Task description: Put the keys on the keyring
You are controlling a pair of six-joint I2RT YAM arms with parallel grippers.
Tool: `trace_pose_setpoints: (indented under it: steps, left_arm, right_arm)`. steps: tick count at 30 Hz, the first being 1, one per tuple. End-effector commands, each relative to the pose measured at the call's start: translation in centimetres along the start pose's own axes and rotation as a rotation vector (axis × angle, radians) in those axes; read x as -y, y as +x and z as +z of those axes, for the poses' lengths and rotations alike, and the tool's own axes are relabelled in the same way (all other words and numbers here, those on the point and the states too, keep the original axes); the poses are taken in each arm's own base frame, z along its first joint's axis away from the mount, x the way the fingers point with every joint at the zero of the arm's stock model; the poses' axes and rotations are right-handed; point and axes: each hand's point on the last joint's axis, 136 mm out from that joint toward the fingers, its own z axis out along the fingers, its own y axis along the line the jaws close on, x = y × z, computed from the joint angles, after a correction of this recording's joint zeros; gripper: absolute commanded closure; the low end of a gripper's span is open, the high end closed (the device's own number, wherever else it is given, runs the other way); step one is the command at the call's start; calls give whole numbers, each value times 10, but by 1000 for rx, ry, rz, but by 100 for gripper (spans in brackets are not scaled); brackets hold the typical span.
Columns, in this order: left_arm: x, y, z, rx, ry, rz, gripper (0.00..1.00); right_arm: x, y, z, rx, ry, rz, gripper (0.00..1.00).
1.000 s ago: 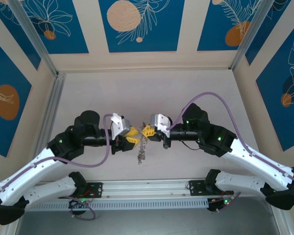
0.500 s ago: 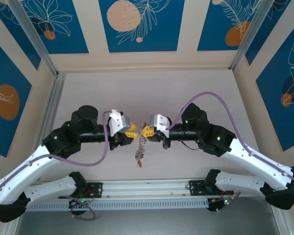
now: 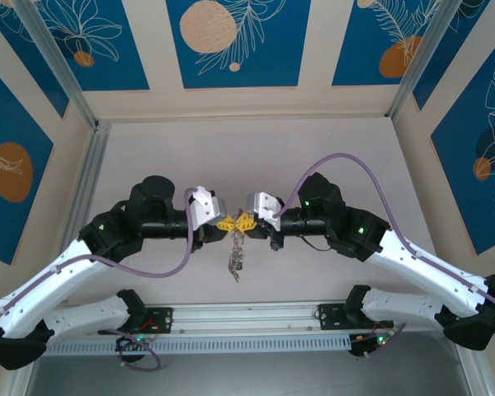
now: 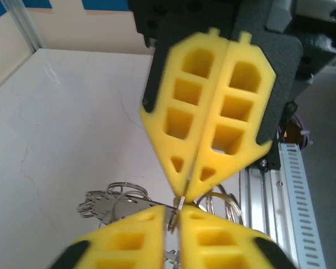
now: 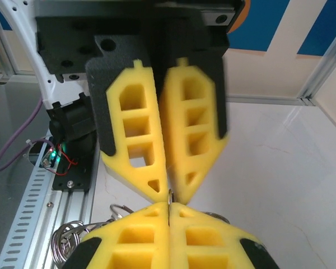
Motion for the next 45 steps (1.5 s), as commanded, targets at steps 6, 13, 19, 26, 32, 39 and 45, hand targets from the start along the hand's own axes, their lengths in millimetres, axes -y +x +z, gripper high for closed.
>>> trace_pose_setpoints:
  steps: [6,13,19,26,32,39,45]
  left_arm:
    - [7,-12,2,30,45,32,100]
    - [1,-34,2,259,7,-34,100]
    - [5,-43,-11,364,-5,-33,100]
    - [12,-47,-15,423,24,-9,100]
    - [18,-49,-19,506,55,14,100]
    - [15,-49,-24,591,59,-8,100]
    - [14,-53,-32,669,70,-29,100]
  right_arm:
    - [-2,-28,-7,78,-15,-33,100]
    - [-2,-19,-6,61,-8,7,93]
    - [-5,-11,-11,56,-1,28,87]
    - [0,-9,-11,59,26,52,68]
    - [1,-11,-16,76,42,77,62]
    - [-9,-10,-22,118,4,110,62]
    - [-16,0,-22,101,-21,132,61]
